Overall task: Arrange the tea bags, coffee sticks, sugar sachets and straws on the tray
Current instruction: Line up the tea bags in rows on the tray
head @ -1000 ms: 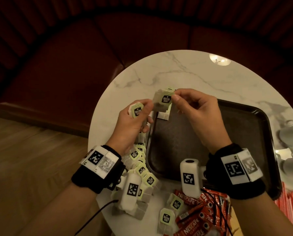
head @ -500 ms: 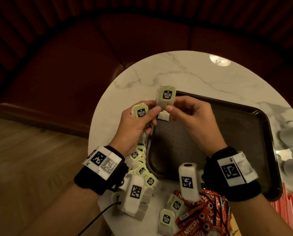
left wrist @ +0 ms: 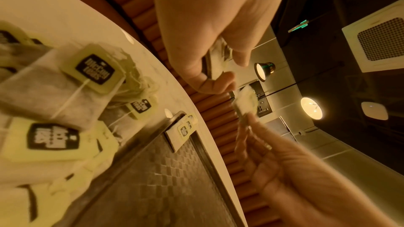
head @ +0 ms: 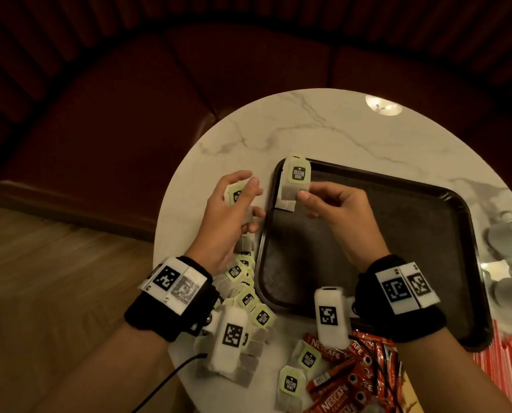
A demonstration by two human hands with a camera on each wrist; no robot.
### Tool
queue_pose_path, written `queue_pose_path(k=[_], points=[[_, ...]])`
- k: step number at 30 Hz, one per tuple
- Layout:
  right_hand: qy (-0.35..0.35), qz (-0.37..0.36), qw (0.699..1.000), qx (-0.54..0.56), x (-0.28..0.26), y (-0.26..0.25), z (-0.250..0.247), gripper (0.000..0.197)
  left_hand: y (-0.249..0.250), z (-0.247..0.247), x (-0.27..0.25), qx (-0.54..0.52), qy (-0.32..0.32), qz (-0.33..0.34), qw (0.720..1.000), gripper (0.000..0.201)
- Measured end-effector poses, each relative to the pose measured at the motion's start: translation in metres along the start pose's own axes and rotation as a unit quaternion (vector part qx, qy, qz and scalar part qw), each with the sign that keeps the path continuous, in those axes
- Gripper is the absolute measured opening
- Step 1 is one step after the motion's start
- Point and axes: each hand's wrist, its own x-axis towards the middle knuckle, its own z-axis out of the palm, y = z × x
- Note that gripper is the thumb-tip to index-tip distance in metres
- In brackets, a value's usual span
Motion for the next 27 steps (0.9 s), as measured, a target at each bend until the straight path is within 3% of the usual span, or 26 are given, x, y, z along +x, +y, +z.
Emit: queue_pose_path(k=[10,20,27], points=[[0.029,0.149,0.985,-0.078,0.017,0.063,-0.001,0.012,-0.01,-0.008,0.001,-0.044,0.006,-0.075,0.996,0.032],[0.033,0.155,0.981,-0.107,0.023,0.074,0.013,0.012,-0.008,-0.009,0.002,-0.076,-0.014,-0.09,0.993,0.011],[0.056,0.143,0.976,-0.154,0.024,0.074,0.017,0.017,-0.008,-0.01,0.002,-0.094,-0.022,-0.098,0.99,0.016]])
